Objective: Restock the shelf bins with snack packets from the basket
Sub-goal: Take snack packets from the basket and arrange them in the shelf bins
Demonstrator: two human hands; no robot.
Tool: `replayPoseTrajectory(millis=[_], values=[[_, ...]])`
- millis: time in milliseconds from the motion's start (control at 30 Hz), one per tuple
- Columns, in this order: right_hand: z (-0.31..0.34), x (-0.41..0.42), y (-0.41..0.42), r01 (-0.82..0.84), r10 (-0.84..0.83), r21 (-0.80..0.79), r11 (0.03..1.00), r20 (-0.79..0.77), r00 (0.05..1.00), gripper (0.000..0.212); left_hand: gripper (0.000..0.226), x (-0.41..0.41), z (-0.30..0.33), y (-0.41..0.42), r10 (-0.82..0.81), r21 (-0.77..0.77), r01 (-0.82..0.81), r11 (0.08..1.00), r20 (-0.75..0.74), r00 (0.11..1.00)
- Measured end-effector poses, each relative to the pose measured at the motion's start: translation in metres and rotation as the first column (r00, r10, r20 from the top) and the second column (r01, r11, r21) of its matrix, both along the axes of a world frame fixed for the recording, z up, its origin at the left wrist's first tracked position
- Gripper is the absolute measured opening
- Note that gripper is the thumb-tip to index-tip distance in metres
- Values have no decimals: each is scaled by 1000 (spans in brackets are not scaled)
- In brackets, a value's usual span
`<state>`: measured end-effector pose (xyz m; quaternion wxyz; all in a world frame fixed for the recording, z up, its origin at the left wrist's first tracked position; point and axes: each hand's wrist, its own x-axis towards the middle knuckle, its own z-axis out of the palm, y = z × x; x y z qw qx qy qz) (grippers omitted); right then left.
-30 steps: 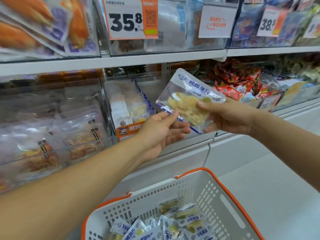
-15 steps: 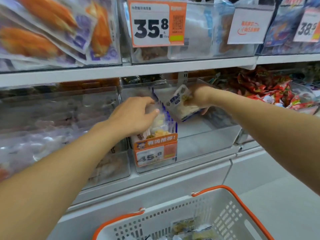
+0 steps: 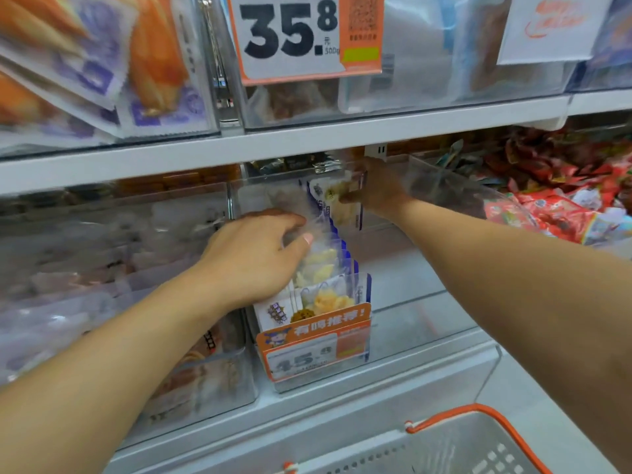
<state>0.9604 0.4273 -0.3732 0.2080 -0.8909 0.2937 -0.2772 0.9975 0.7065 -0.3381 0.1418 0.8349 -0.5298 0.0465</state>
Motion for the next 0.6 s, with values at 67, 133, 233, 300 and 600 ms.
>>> replayPoseTrajectory(millis=[67, 133, 233, 300, 600], values=[[-2, 0, 0, 25, -26, 23, 999, 53, 998, 66, 47, 2, -1, 0, 0, -11, 0, 1000, 3, 1000], [1, 0, 3, 30, -30, 16, 999, 50, 998, 76, 47, 3, -2, 0, 3, -12, -3, 1000, -1, 1000], [8, -3, 7, 44, -44, 6, 999, 29, 999, 87, 46, 2, -2, -1, 2, -21, -2, 1000, -1, 1000], [12, -7, 10, 65, -65, -1, 998, -1, 998, 82, 46, 2, -3, -1, 3, -22, -3, 1000, -3, 1000], [38, -54, 42, 85, -87, -22, 996, -89, 992, 63, 44, -1, 2, 3, -88, -130, 62, 990, -203, 975]])
